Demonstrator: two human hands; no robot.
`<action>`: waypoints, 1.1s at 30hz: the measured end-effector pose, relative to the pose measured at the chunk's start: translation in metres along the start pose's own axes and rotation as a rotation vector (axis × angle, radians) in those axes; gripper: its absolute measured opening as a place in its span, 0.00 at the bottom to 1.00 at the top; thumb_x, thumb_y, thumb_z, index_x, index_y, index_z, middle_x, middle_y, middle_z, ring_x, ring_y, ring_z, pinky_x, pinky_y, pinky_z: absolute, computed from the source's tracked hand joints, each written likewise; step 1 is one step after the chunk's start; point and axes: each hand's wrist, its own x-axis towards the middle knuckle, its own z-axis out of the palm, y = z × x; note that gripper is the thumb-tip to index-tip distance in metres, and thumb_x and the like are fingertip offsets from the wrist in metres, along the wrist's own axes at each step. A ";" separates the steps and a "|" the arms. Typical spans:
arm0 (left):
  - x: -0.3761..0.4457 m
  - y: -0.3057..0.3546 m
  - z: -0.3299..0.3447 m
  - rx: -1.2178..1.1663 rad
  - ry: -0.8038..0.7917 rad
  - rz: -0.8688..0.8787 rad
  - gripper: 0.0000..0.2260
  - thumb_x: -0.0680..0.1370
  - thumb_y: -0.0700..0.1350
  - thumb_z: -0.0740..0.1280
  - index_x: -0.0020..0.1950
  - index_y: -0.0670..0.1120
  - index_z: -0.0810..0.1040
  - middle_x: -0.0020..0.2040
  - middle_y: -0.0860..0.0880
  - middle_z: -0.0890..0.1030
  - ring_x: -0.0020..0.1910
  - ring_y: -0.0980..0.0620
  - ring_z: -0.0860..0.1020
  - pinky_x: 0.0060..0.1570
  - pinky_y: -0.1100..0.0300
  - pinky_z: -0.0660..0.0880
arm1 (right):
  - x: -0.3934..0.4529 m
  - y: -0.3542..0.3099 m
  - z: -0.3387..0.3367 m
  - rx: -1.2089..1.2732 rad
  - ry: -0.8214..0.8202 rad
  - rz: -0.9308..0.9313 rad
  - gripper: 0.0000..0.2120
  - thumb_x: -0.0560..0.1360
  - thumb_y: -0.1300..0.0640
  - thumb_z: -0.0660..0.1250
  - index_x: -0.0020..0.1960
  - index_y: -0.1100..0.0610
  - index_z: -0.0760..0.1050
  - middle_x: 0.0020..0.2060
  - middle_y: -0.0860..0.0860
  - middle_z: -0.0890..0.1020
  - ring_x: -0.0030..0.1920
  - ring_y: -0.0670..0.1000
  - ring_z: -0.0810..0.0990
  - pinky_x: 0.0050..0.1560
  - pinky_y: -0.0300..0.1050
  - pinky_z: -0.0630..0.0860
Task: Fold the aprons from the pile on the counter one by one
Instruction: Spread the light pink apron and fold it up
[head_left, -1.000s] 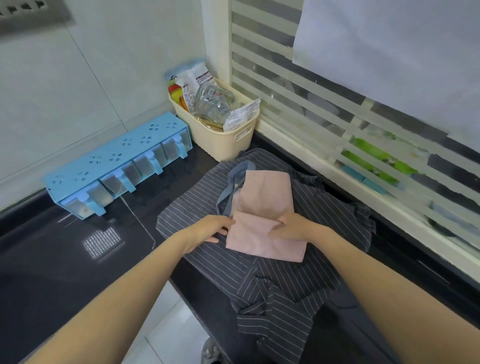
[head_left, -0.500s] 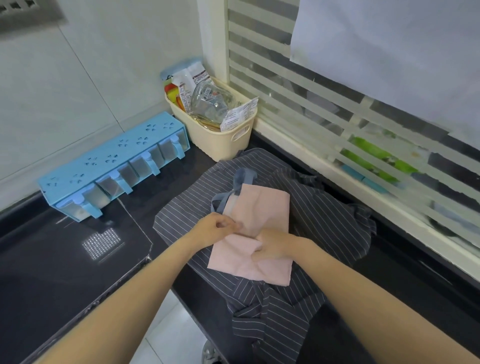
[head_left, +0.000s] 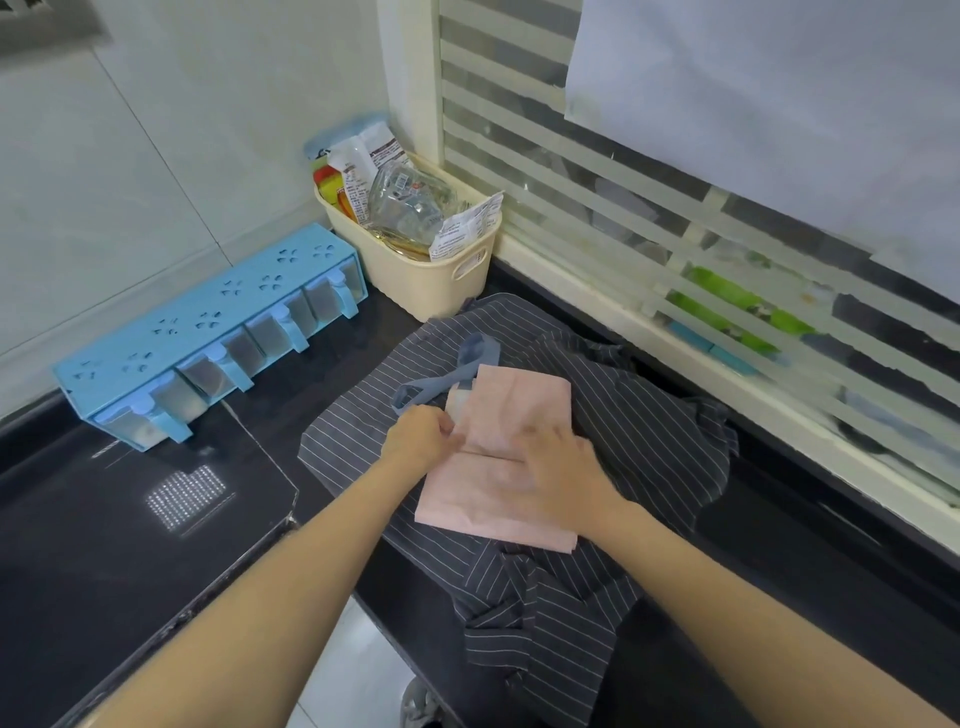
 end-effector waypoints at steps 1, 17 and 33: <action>0.002 0.002 0.000 -0.005 -0.003 -0.038 0.09 0.77 0.46 0.65 0.40 0.43 0.74 0.37 0.51 0.72 0.37 0.52 0.71 0.33 0.63 0.65 | 0.001 0.008 -0.002 0.129 0.120 0.126 0.22 0.78 0.43 0.58 0.64 0.58 0.67 0.61 0.54 0.70 0.60 0.55 0.69 0.59 0.48 0.67; 0.001 -0.018 -0.013 -0.366 -0.176 -0.003 0.12 0.77 0.39 0.66 0.34 0.46 0.70 0.35 0.51 0.71 0.35 0.56 0.69 0.38 0.68 0.68 | 0.037 0.024 -0.013 1.430 0.144 0.831 0.14 0.75 0.62 0.67 0.60 0.63 0.76 0.49 0.56 0.79 0.49 0.55 0.76 0.51 0.49 0.75; -0.002 -0.006 -0.017 0.454 0.154 0.375 0.13 0.78 0.42 0.62 0.60 0.40 0.71 0.56 0.44 0.75 0.54 0.44 0.74 0.52 0.53 0.73 | 0.014 0.006 -0.008 0.104 0.006 -0.158 0.17 0.78 0.48 0.61 0.59 0.58 0.65 0.55 0.53 0.69 0.52 0.53 0.71 0.46 0.39 0.68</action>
